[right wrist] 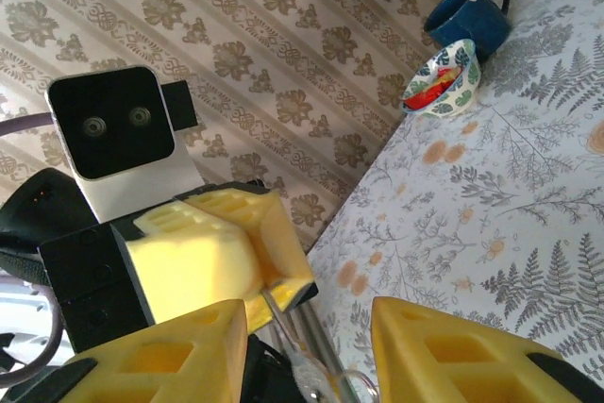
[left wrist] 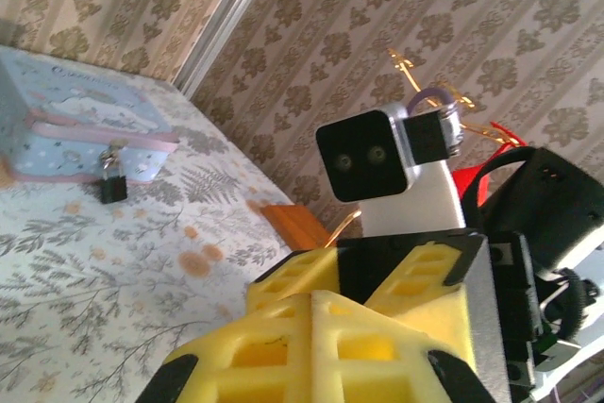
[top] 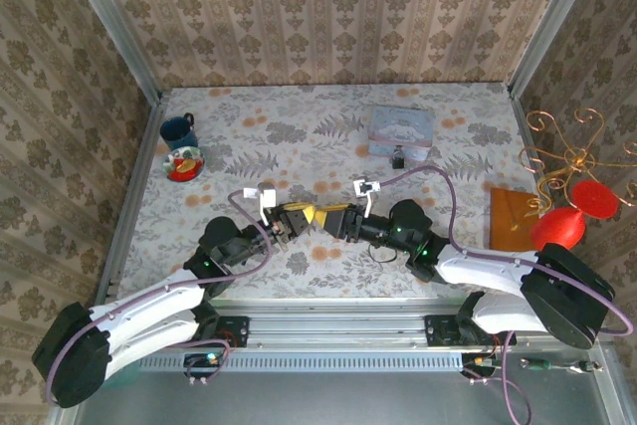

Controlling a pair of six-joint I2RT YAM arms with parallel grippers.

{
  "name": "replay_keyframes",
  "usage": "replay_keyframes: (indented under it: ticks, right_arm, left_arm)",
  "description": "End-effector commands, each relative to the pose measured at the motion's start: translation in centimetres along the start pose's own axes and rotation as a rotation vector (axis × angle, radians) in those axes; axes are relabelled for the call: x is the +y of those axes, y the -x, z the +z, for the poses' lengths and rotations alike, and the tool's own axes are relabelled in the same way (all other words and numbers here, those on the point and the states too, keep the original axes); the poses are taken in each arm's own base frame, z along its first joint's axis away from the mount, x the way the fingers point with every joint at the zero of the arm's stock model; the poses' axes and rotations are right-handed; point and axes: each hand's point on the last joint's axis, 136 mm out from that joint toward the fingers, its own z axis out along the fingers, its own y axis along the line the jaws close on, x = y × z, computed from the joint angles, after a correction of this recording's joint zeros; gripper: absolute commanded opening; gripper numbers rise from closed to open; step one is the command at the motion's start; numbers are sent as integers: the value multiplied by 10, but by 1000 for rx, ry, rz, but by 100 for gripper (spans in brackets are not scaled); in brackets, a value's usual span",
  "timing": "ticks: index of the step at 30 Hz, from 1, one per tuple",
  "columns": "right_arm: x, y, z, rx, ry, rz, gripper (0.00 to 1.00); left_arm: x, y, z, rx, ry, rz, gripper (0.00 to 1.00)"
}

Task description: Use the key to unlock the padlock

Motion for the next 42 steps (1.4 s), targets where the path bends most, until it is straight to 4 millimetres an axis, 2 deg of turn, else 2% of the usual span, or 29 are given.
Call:
replay_keyframes:
  ticks: [1, 11, 23, 27, 33, 36, 40, 42]
  right_arm:
    - [14, 7, -9, -32, 62, -11, 39]
    - [27, 10, -13, -33, 102, -32, 32]
    - [34, 11, -12, -25, 127, -31, 22]
    - [31, 11, -13, -30, 112, -32, 15]
    - [23, 14, -17, -38, 41, -35, 0]
    - [7, 18, -24, -39, -91, -60, 0]
    - [-11, 29, -44, -38, -295, -147, 0]
    - [-21, 33, -58, -14, -417, -208, 0]
  left_arm:
    - [-17, 12, -2, -45, -77, 29, 0]
    - [-20, 24, 0, -93, -92, 14, 0]
    - [-16, 24, 7, -101, -101, 0, 0]
    - [-14, 26, 7, -104, -95, -1, 0]
    - [-9, 24, 9, -92, -74, -6, 0]
    - [0, 19, 12, -60, -26, -8, 14]
    - [19, 14, 10, -21, 96, -22, 51]
    - [30, 13, 7, -2, 182, -23, 62]
